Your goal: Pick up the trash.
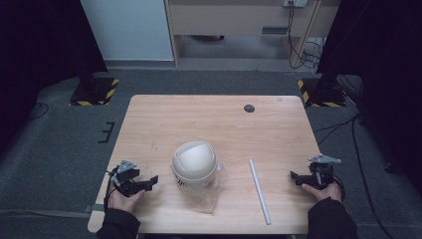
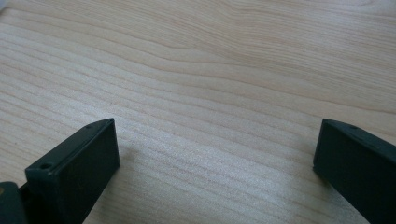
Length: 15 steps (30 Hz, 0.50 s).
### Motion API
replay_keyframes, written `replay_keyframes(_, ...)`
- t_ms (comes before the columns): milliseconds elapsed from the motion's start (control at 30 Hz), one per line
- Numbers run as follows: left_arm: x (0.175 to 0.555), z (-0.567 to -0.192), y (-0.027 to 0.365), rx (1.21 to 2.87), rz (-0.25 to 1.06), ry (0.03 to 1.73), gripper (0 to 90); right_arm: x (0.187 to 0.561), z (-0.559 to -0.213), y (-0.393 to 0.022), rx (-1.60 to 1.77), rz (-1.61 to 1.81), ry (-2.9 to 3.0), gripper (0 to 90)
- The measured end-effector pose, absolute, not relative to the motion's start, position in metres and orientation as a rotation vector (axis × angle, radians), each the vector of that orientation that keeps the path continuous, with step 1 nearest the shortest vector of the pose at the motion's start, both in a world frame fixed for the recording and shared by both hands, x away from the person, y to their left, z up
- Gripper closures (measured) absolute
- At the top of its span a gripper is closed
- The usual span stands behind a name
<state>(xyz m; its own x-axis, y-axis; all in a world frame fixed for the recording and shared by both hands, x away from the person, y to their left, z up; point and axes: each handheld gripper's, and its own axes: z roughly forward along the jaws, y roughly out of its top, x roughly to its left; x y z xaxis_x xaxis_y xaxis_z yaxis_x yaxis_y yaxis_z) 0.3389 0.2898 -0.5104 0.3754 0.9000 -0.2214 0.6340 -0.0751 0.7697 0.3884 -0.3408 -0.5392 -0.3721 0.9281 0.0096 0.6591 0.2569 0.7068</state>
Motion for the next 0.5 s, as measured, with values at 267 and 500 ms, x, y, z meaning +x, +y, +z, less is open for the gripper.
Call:
replay_keyframes(267,0.338,-0.488,0.299,1.702,0.455,1.195,14.6,0.393,-0.539,-0.35,1.393,0.925,2.175,0.8)
replay_keyframes(500,0.333,-0.462,0.298,1.658,0.47,1.052,15.4,0.392,-0.539,-0.347,1.408,0.9,2.157,0.8)
